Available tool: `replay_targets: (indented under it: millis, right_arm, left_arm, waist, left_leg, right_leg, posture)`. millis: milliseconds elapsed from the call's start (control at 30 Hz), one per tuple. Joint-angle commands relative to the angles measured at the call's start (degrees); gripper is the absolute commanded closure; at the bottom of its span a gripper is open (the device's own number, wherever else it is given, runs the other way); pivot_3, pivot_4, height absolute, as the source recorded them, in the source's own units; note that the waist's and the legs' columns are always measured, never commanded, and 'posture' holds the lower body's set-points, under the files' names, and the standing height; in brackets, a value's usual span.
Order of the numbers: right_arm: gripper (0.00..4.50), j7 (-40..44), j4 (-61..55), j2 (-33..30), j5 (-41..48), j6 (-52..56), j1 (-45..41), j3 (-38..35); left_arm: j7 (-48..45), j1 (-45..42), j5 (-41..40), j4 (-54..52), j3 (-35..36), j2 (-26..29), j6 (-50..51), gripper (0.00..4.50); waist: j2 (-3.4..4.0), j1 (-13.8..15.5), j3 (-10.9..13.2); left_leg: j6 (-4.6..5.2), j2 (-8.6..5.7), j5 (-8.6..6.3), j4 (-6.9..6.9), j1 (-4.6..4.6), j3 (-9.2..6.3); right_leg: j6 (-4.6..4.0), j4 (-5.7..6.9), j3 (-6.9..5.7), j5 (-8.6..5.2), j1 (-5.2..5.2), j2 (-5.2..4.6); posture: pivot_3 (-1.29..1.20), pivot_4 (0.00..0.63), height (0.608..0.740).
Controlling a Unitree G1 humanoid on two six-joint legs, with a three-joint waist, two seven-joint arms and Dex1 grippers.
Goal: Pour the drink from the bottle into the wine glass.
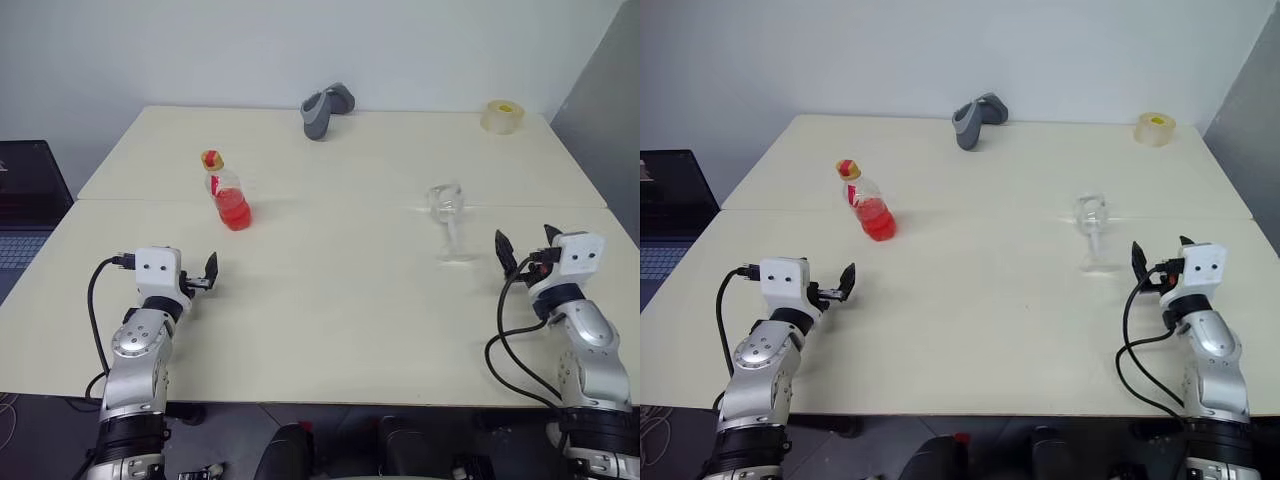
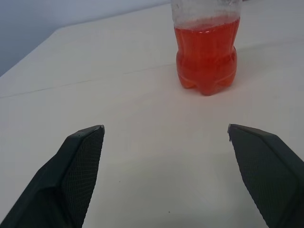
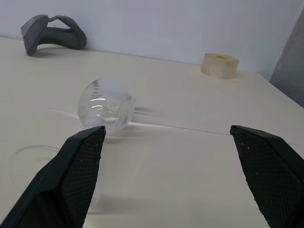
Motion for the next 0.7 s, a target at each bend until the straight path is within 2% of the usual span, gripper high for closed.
replay_targets:
  millis: [33, 267, 400, 533, 700]
  right_arm:
    - [0.00, 0.53, -1.38, -0.09, 0.62, -0.55, -0.94, -0.54]
    - [0.00, 2.43, -2.64, -0.67, 1.60, 0.68, -0.42, -0.65]
    - [0.00, 4.60, -4.84, -1.07, 3.22, 1.66, 0.29, -0.92]
    - [0.00, 11.16, -14.28, -5.16, 7.24, 8.13, -0.09, 2.11]
    - [0.00, 16.74, -24.36, -8.45, 15.50, 20.15, -0.79, 7.35]
  left_arm:
    - [0.09, -0.77, 0.70, -0.88, -0.23, 0.45, -2.02, 0.04]
    - [-0.82, -0.99, 0.78, 0.05, -0.55, 0.76, -2.78, 0.04]
    - [-1.08, -1.18, 1.09, 1.20, 0.43, 1.62, -6.69, 0.04]
    - [-2.65, -3.07, 1.17, 1.43, -0.39, 2.78, -8.61, 0.04]
    - [-2.82, -7.00, 2.02, 3.28, -1.88, 3.00, -6.41, 0.04]
  waist:
    - [0.00, 0.00, 0.00]
    - [0.00, 0.00, 0.00]
    - [0.00, 0.01, 0.00]
    - [0.06, 0.01, 0.04]
    - [0.03, 0.01, 0.02]
  left_leg:
    - [0.00, 0.00, 0.00, 0.00, 0.00, 0.00]
    - [0.00, 0.00, 0.00, 0.00, 0.01, 0.00]
    - [0.00, 0.00, 0.00, 0.00, 0.00, -0.01]
    - [0.00, -0.01, 0.00, 0.01, -0.01, 0.00]
    - [0.00, -0.01, 0.00, 0.02, -0.02, -0.11]
  right_leg:
    - [0.00, 0.00, 0.00, 0.00, 0.00, 0.00]
    - [0.00, 0.00, 0.00, 0.00, 0.00, 0.00]
    - [0.00, 0.00, -0.01, 0.00, 0.00, 0.00]
    - [0.00, 0.00, 0.00, 0.00, -0.01, 0.00]
    - [0.00, -0.02, -0.10, 0.00, 0.04, 0.00]
  posture:
    - [0.00, 0.150, 0.740]
    - [0.00, 0.150, 0.740]
    - [0.00, 0.150, 0.740]
    - [0.00, 0.150, 0.740]
    - [0.00, 0.150, 0.740]
